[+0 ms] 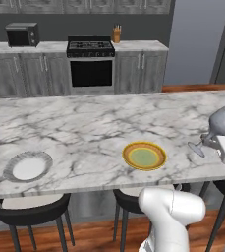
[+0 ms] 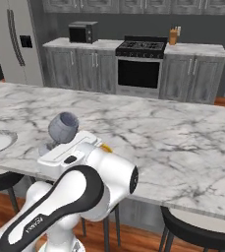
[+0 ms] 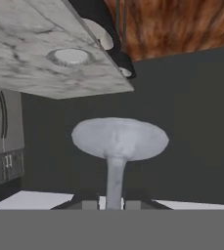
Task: Retrieve the wine glasses from the counter and place one next to each plate.
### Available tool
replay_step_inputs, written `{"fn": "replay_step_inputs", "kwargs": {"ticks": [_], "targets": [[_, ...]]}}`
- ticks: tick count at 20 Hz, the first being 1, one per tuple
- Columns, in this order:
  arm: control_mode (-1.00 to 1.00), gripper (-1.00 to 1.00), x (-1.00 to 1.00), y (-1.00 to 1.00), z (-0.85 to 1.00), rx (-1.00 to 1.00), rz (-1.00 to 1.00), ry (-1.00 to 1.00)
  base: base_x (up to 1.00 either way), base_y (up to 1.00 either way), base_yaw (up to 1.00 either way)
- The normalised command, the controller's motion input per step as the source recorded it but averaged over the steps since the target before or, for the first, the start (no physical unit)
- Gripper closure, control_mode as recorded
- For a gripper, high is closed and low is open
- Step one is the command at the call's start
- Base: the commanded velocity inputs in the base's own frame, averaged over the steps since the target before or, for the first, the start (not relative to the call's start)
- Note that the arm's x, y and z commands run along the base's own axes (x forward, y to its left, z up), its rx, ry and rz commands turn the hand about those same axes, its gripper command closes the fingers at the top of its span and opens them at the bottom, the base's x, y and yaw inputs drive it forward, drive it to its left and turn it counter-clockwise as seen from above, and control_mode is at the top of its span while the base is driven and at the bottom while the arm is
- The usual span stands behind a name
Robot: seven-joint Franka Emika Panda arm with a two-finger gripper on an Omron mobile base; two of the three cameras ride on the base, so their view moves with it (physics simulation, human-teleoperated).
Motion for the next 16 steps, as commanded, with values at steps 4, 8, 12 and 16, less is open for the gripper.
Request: {"fn": "replay_step_inputs", "kwargs": {"ticks": [4,8,12,16], "targets": [[-1.0,1.0,0.06,-0.24,0.0,0.0,0.11,0.0,0.0,0.0,0.0],[-1.0,1.0,0.05,-0.14,0.1,-0.12,0.13,0.06,0.0,0.0,0.0],[-1.0,1.0,0.33,0.0,0.03,-0.44,0.15,0.0,0.0,0.0,0.0],[-1.0,1.0,0.33,-0.16,0.0,-0.36,0.2,-0.08,0.0,0.0,0.0]]}}
